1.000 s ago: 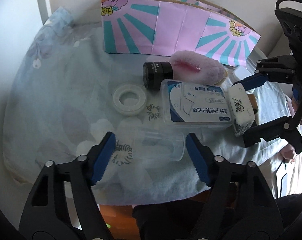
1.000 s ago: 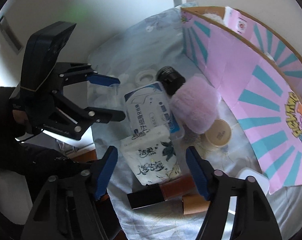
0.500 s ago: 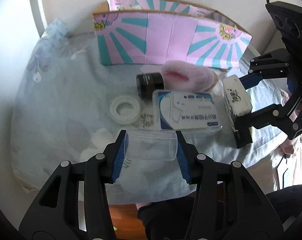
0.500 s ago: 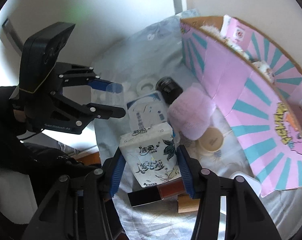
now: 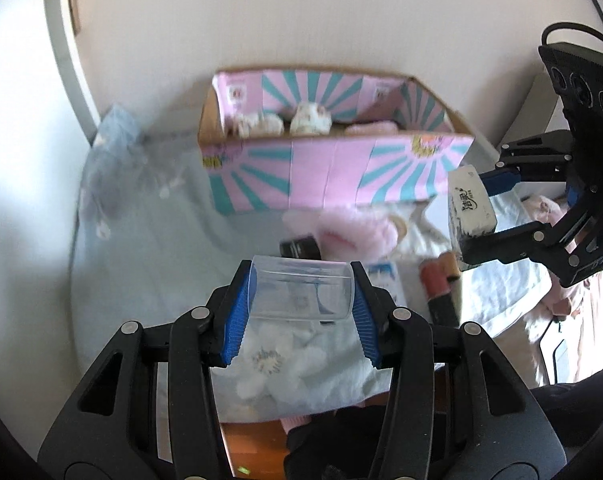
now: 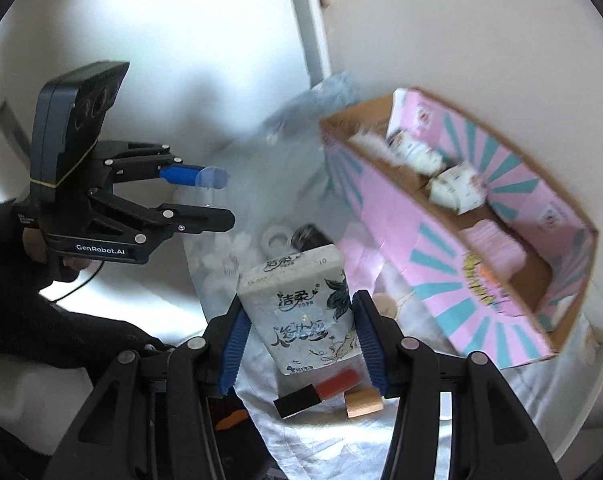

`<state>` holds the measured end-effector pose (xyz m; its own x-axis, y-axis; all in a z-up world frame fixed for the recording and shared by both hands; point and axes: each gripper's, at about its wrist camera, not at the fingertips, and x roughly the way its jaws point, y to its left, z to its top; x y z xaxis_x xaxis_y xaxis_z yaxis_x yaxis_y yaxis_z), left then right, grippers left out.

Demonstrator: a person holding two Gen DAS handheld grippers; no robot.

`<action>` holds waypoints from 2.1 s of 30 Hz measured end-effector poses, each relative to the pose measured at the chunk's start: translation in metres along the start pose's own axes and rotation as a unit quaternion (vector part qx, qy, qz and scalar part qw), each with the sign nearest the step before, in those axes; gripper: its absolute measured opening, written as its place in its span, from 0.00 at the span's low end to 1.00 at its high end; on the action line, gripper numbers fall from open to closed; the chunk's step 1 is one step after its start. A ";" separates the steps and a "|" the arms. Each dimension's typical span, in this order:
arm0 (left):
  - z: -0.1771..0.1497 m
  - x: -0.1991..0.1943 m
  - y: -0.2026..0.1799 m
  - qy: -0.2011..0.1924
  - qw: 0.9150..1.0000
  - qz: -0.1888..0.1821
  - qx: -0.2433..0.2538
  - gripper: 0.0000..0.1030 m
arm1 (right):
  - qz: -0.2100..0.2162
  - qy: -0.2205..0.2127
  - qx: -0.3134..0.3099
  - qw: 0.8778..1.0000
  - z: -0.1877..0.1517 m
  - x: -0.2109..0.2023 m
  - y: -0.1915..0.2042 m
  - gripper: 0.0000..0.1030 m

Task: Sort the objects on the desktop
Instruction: 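Place the clear cup and tissue pack into the box, opening both tools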

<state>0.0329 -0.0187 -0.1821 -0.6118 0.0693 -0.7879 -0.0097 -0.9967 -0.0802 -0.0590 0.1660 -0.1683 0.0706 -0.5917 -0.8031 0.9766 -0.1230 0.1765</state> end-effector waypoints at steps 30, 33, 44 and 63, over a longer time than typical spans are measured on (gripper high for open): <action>0.168 0.022 0.036 0.019 0.996 -0.050 0.073 0.42 | -0.152 0.004 0.180 0.972 0.068 -0.050 -0.097 0.46; 0.188 0.039 0.042 0.050 0.995 -0.065 0.054 0.41 | -0.165 0.015 0.221 0.961 0.074 -0.046 -0.115 0.46; 0.217 0.091 0.036 0.115 0.990 -0.060 0.048 0.41 | -0.151 0.054 0.322 0.933 0.084 -0.022 -0.156 0.46; 0.214 0.133 0.041 0.155 0.987 -0.051 -0.002 0.71 | -0.127 0.038 0.345 0.929 0.086 -0.001 -0.161 0.78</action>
<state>-0.2185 -0.0597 -0.1596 -0.3365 0.1793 -0.9245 -0.0557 -0.9838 -0.1706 -0.2339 0.1181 -0.1471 -0.1038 -0.4185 -0.9023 0.6026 -0.7482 0.2777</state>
